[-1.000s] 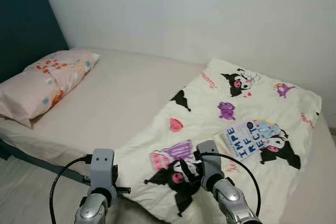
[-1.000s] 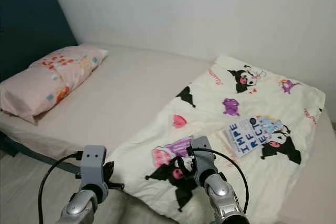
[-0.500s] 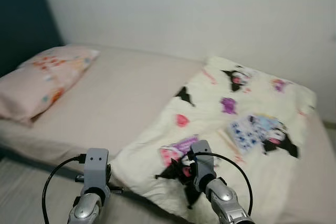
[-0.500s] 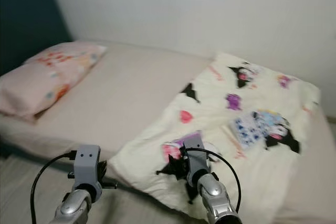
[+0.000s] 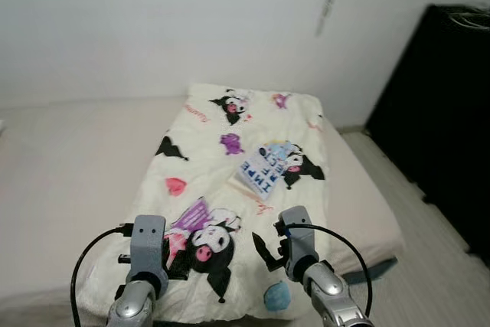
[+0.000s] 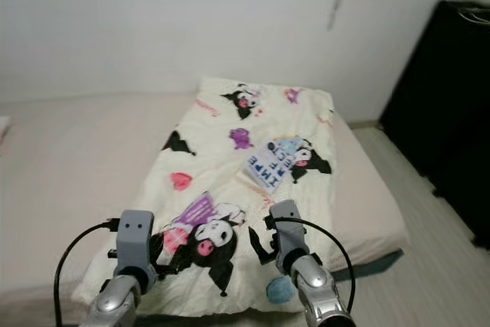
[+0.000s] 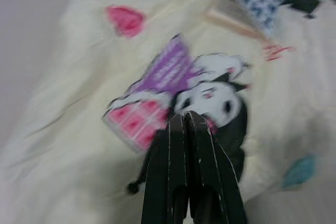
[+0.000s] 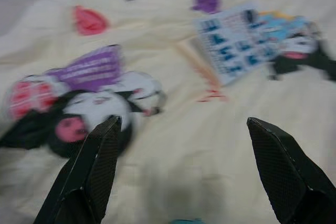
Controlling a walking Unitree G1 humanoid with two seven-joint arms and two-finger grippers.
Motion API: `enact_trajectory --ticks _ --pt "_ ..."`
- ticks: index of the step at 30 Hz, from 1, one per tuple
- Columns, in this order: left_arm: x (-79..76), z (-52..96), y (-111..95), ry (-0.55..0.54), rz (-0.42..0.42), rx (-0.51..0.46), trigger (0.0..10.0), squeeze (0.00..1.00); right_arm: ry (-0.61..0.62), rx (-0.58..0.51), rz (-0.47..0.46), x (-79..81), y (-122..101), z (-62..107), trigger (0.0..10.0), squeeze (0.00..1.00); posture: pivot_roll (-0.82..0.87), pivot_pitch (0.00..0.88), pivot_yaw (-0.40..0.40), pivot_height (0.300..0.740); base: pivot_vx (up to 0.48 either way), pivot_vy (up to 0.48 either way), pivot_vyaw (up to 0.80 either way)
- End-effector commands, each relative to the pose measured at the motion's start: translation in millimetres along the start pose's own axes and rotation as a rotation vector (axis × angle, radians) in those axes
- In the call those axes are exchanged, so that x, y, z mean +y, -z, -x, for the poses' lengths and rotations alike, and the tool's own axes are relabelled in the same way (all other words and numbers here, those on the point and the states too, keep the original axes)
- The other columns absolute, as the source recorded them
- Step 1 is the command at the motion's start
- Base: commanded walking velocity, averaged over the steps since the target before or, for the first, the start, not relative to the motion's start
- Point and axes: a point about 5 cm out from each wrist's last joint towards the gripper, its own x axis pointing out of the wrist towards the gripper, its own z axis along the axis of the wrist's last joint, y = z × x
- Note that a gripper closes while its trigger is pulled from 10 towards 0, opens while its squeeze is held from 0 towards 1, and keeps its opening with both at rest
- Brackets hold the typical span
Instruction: Clean up the room
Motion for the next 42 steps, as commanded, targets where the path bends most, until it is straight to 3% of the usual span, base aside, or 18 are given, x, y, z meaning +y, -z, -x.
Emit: enact_trajectory --ticks 1,11,42 --pt "4.8 2.3 7.1 -0.034 0.008 0.031 10.0 0.00 -0.008 0.019 -0.004 2.7 2.5 -0.4 10.0 0.00 0.00 0.094 -0.030 0.740 0.000 0.000 0.00" --pt "8.9 2.0 5.6 -0.064 0.008 0.030 10.0 0.00 -0.012 0.019 -0.006 3.2 2.3 -0.7 10.0 0.00 0.00 0.097 -0.029 0.740 0.000 -0.029 0.00" --pt "6.4 3.6 5.6 -0.060 0.017 0.032 10.0 0.00 -0.009 0.020 -0.011 3.2 2.9 0.2 10.0 0.00 0.00 0.113 -0.030 0.740 0.000 -0.467 0.00"
